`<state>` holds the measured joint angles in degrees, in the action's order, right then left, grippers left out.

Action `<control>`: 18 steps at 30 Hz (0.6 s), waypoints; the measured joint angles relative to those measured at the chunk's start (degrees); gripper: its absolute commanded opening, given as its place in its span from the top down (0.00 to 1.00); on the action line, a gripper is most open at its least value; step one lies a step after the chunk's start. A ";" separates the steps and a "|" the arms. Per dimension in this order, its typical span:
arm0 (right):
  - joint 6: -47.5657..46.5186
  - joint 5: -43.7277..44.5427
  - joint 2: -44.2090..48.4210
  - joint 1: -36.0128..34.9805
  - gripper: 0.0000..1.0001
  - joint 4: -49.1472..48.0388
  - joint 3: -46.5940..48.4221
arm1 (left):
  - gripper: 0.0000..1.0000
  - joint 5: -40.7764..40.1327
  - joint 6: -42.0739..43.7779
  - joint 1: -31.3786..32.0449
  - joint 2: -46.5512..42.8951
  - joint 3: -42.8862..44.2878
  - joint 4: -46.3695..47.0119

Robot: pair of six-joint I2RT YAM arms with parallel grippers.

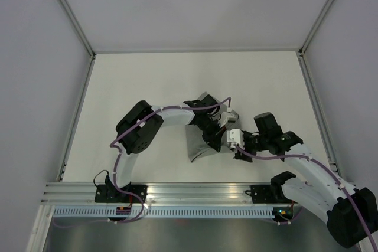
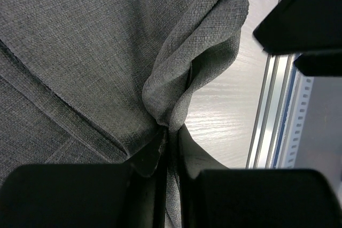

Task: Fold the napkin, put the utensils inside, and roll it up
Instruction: Roll the napkin with the utensil

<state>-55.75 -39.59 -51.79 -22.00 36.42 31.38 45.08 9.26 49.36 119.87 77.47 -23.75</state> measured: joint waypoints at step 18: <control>4.13 21.77 -10.91 -23.32 0.33 -22.88 -8.09 | 0.98 3.13 -0.26 -0.55 3.08 3.69 -4.02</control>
<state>-51.62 -17.82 -62.70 -45.32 13.54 23.29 48.21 8.99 48.82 122.96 81.17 -27.77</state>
